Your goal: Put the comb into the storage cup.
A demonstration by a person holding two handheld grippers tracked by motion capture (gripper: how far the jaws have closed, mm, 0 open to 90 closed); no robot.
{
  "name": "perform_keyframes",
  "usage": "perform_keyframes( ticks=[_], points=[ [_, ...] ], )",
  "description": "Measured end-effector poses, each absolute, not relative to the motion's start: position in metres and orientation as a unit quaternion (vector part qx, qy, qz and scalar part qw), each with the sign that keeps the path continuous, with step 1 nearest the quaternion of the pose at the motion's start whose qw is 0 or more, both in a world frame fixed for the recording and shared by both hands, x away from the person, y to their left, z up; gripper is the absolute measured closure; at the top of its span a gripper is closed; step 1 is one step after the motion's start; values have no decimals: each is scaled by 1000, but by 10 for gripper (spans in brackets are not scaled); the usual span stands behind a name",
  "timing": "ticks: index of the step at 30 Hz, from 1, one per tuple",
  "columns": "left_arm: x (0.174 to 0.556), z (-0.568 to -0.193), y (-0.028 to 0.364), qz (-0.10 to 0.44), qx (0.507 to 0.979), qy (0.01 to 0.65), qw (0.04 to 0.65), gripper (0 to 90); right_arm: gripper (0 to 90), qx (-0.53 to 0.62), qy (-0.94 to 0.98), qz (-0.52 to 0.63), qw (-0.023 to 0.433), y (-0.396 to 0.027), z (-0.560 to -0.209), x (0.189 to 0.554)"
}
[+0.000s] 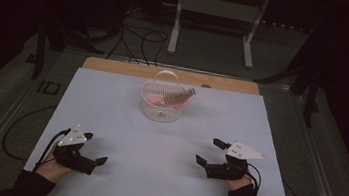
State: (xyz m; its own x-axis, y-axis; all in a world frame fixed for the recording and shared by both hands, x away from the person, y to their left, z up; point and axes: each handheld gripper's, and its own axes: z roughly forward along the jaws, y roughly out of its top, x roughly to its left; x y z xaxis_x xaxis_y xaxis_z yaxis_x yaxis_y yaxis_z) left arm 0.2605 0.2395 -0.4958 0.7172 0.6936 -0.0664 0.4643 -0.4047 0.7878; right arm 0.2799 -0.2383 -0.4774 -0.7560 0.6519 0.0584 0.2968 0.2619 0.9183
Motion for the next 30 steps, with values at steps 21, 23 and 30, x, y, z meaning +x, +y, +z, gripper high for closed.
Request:
perform_keyframes(
  ticks=[21,23,30],
  points=[
    [247,-510,259,159,812,377,416,0,110,302,780,521,170,-240,-481,280],
    [247,-510,259,161,811,377,417,0,110,303,780,521,170,-240,-481,280],
    [245,-510,259,160,809,379,421,0,111,302,780,521,171,-240,-482,281]
  ],
)
